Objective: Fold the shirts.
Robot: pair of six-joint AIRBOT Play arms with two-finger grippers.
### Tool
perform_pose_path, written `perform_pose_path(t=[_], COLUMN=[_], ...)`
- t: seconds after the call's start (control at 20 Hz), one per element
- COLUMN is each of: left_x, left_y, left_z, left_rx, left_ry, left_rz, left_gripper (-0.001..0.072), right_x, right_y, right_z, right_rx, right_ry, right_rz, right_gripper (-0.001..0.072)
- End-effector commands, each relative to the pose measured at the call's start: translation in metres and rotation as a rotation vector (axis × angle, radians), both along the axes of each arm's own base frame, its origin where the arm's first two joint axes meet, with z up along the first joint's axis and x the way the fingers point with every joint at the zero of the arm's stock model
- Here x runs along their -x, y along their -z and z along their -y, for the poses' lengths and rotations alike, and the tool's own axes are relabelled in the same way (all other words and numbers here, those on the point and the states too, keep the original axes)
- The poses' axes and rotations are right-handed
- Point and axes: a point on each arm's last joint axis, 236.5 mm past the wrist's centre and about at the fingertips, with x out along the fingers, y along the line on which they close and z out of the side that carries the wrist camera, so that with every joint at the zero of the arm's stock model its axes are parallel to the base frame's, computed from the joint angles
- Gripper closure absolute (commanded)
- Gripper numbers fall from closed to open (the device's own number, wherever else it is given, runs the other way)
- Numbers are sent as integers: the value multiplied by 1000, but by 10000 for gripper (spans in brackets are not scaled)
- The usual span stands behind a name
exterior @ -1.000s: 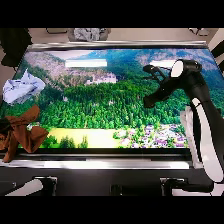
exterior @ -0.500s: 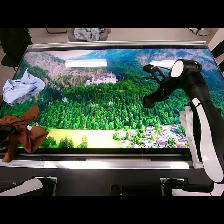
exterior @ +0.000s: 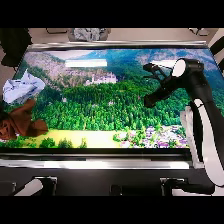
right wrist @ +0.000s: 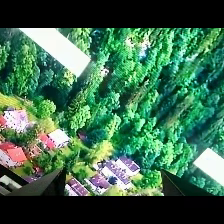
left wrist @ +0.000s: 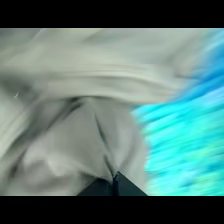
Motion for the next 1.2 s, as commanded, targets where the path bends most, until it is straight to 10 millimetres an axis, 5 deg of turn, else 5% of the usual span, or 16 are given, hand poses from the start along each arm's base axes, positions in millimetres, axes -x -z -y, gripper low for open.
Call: perform_pose_path(t=[0.0, 0.1, 0.2, 0.3, 0.4, 0.5, 0.75, 1.0, 1.1, 1.15], left_x=[-27, -1, 36, 64, 72, 63, 49, 106, 131, 138], left_y=[-172, -252, -299, -320, -313, -281, -144, -25, 15, 33], left_z=[63, 128, 190, 238, 273, 304, 408, 537, 571, 579], left_rx=[-119, -206, -214, -172, -107, -34, 107, 180, 181, 188], left_ry=[68, 175, 298, 421, 538, 646, 980, 1327, 1402, 1407], left_rz=[477, 693, 844, 926, 920, 841, 495, 191, 108, 55], left_gripper=[683, 684, 685, 685, 685, 685, 685, 683, 680, 590], right_x=[-3, -1, 11, 27, 47, 68, 107, 105, 100, 98], right_y=[-33, -68, -109, -145, -175, -196, -204, -204, -207, -206], right_z=[8, 17, 29, 39, 44, 47, 55, 67, 73, 75], right_rx=[29, 52, 80, 99, 100, 91, 101, 149, 171, 179], right_ry=[-30, -18, -4, 9, 19, 30, 37, 59, 73, 81], right_rz=[120, 229, 340, 432, 506, 551, 517, 521, 547, 544], right_gripper=[37, 37, 37, 37, 37, 36, 36, 36, 36, 36])
